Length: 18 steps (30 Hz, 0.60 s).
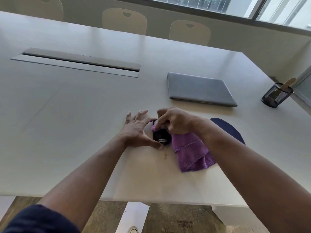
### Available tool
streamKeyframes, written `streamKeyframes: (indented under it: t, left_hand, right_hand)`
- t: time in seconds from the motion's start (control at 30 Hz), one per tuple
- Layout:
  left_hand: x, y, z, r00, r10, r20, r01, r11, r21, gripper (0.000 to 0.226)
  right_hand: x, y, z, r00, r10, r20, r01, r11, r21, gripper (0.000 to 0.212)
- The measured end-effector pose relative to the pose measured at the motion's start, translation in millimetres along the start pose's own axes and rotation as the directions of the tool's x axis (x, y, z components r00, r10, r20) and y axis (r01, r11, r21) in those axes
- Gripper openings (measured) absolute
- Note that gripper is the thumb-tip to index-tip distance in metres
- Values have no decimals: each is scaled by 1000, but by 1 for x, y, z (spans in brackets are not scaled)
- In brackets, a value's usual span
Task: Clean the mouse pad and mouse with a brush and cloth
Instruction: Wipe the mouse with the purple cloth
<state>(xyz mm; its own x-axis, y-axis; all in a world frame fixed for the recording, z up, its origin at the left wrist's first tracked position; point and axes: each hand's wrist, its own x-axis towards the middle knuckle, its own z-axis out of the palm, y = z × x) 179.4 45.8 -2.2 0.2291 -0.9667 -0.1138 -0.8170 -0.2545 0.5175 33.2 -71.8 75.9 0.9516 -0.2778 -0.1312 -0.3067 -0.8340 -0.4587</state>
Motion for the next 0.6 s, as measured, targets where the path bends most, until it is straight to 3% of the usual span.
streamKeyframes:
  t: [0.17, 0.27, 0.37, 0.6]
  left_hand:
    - [-1, 0, 0, 1000, -4, 8, 4, 1000, -17, 115]
    - [0, 0, 0, 1000, 6, 12, -6, 1000, 13, 113]
    - [1, -1, 1, 1000, 10, 18, -10, 1000, 14, 114]
    - [0, -1, 1, 1000, -3, 25, 2, 1000, 16, 124]
  right_hand:
    - [-13, 6, -17, 983, 111, 143, -113, 994, 7, 26]
    - [-11, 13, -19, 993, 113, -35, -108, 987, 119, 28]
    - [0, 18, -14, 972, 128, -195, -103, 986, 132, 16]
    - [22, 6, 9, 984, 148, -102, -155, 985, -70, 26]
